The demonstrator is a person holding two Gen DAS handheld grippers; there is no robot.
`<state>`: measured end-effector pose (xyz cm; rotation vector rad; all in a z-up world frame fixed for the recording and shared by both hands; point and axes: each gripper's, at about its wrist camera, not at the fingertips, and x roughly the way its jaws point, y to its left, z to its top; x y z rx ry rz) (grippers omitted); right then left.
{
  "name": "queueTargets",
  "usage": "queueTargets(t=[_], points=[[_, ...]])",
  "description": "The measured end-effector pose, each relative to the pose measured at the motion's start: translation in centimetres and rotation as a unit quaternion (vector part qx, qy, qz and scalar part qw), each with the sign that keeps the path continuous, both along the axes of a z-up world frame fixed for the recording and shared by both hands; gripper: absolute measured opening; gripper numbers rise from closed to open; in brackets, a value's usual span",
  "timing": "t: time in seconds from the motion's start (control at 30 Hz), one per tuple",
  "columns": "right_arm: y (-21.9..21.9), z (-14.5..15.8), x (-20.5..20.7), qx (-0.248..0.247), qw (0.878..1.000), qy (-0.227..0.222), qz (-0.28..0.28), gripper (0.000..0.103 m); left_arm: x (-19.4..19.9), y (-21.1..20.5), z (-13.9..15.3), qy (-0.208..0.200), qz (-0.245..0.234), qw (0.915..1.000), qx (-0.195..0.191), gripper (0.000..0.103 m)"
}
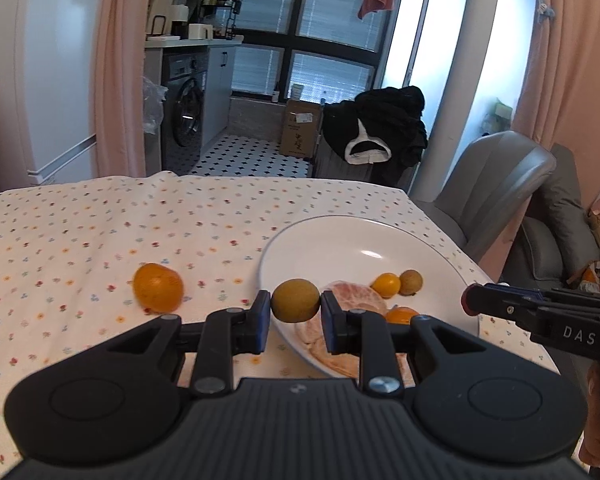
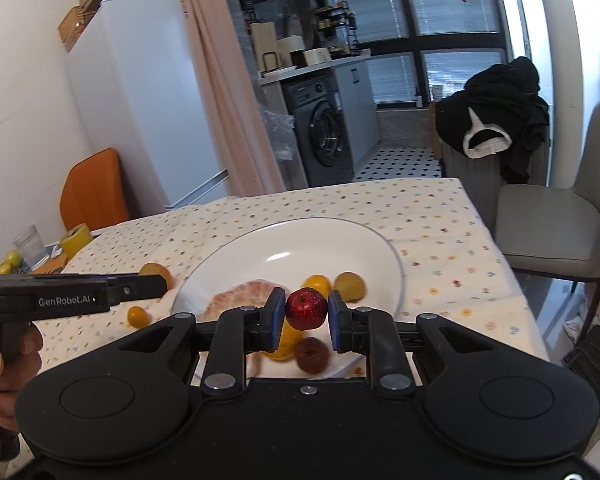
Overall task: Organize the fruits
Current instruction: 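Carry both fruits over the white plate and open both tools to drop them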
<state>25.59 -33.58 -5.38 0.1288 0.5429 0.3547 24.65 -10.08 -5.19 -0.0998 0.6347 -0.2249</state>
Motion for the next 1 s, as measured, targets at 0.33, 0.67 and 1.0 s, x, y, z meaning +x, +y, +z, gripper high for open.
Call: queueTargets(t=[0.33, 0.67, 1.0], points=[[-1.5, -0.4, 0.1, 0.004, 1.0, 0.0, -0.017, 0.021, 1.3, -2.1, -0.1, -0.002, -0.022, 0.9988, -0.043, 0.031], [-0.8, -1.1, 0.9, 0.017, 1.0, 0.006, -0.009, 0.031, 1.3, -0.4, 0.2, 0.004, 0.019, 0.9993, -0.032, 0.033], [0.1, -0.8, -0.2, 0.005, 1.0, -0.001, 0.003, 0.064, -0.1, 1.4, 0.4, -0.006, 0.045, 0.9984, -0.033, 0.064]])
